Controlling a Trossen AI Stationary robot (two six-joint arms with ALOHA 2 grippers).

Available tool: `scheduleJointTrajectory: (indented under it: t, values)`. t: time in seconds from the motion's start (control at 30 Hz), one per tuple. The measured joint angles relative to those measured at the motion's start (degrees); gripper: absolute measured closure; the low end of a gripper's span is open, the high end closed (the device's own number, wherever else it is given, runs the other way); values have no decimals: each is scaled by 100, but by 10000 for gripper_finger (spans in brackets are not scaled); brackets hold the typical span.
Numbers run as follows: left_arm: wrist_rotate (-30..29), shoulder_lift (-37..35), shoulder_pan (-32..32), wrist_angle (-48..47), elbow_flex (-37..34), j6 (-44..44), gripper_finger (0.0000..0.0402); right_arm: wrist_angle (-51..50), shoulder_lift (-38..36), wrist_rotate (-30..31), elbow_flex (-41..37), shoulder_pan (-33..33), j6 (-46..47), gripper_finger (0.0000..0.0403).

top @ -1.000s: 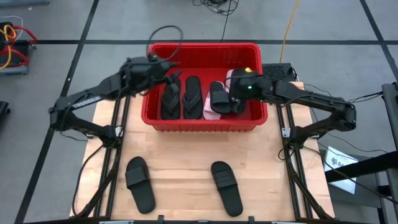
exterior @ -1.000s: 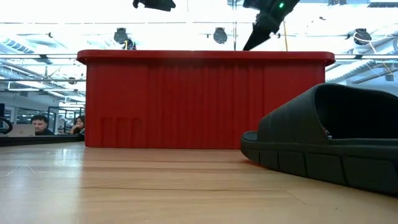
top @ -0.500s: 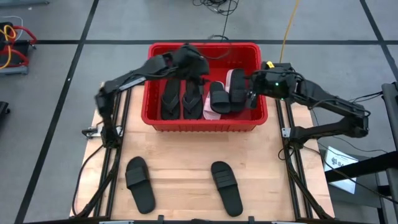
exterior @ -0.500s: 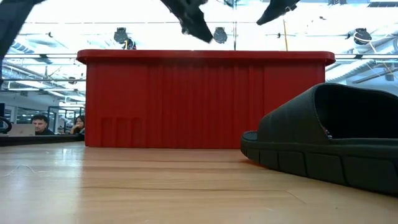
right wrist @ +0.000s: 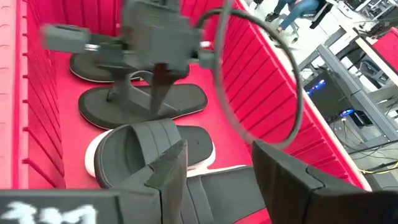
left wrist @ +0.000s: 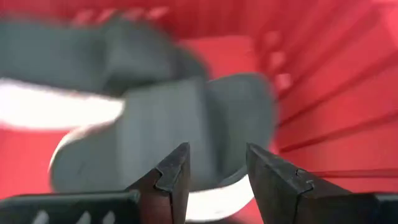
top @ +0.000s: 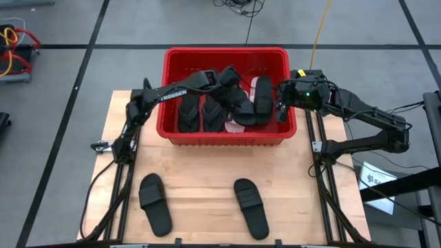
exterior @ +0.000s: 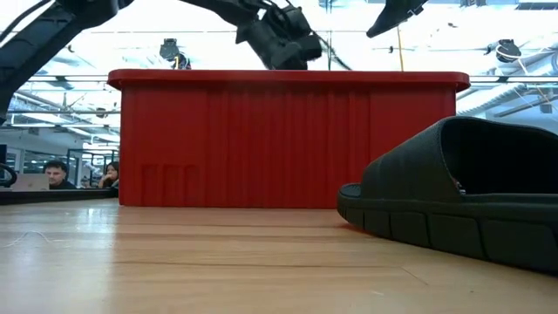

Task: Pick and place slides into bin
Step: Put the black slide into the red bin

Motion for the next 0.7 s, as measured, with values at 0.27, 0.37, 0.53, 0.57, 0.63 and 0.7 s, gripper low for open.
scheduleJointTrajectory:
  t: [0.27,0.37,0.53,0.57,0.63,0.7]
  values:
    - [-304,114,-286,210,-117,1522,254,-67,-2,2,0,-2,1,234]
    - [-344,101,-339,432,-235,1693,254,-127,0,2,0,-2,1,236]
    - [-347,101,-327,795,-666,1676,254,-140,0,2,0,-2,1,238]
    - [-358,101,-324,860,-768,1674,254,-142,0,3,0,-2,1,238]
    - [-361,103,-334,1012,-955,1708,254,-140,0,4,0,-2,1,237]
    - [-360,97,-332,1151,-1122,1749,254,-140,0,3,0,-2,1,237]
